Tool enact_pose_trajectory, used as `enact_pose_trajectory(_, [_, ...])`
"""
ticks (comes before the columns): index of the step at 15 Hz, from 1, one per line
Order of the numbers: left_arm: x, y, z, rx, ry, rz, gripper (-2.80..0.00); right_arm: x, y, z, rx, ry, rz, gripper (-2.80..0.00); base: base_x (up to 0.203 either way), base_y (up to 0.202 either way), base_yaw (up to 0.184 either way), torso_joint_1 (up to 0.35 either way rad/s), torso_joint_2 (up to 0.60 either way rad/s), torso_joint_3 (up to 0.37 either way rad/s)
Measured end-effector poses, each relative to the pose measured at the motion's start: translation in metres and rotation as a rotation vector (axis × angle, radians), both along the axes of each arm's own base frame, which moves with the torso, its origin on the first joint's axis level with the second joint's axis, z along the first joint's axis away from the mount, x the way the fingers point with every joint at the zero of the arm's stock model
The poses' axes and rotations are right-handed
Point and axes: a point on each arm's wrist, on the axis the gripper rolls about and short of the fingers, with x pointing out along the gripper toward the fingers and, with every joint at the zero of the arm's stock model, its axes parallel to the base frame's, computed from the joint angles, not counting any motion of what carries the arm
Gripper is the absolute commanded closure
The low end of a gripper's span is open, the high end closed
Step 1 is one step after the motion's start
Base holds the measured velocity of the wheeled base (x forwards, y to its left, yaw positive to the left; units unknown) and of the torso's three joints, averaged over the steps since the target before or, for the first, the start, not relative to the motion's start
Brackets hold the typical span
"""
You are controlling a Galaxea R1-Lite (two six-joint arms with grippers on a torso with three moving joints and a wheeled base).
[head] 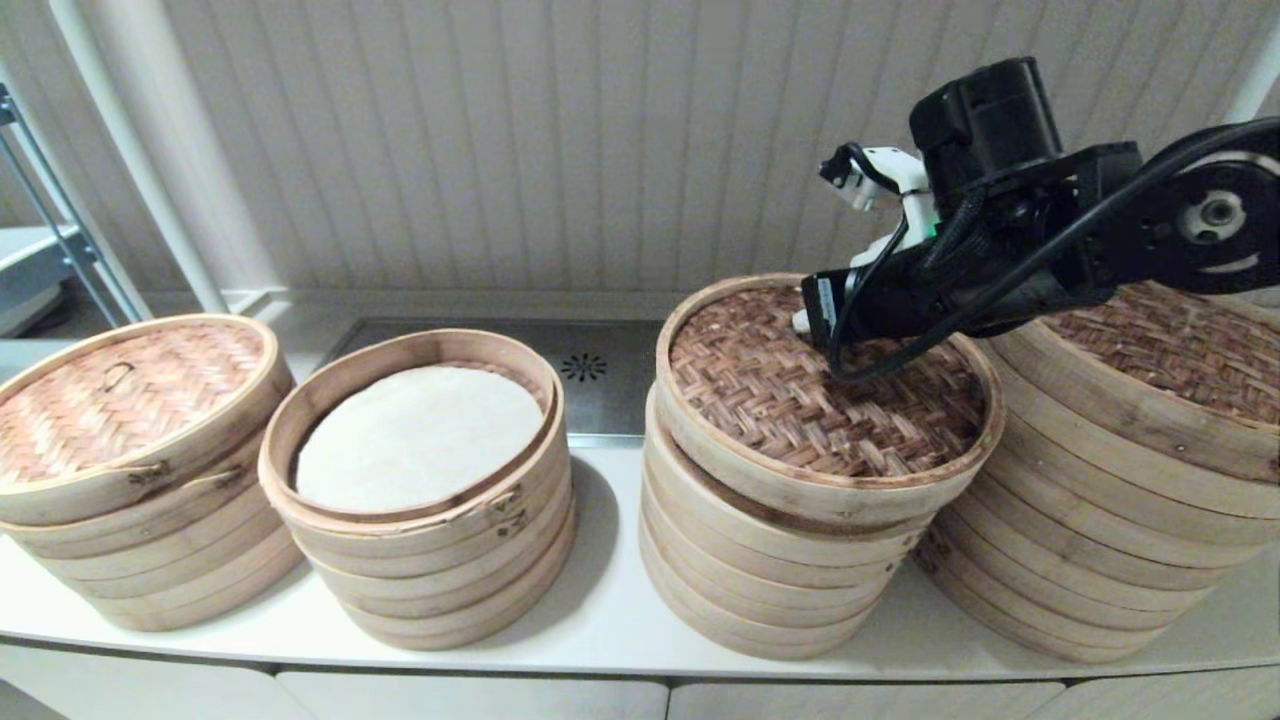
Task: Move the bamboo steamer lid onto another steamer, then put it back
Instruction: Put the steamer
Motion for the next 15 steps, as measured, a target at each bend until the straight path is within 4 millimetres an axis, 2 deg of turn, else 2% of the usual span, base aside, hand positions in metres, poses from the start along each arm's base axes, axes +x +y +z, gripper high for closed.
enact_pose_trajectory(10, [0.000,0.000,0.000,0.000,0.000,0.000,0.00,0.005,0.002,-0.022,-0.025,0.050,-0.001,0.00,0.000,0.000,0.000,0.000,0.00,0.000])
enact_pose_trajectory(15, [0.000,0.000,0.000,0.000,0.000,-0.001,0.00,0.006,0.002,-0.026,-0.025,0.035,0.001,0.00,0.000,0.000,0.000,0.000,0.00,0.000])
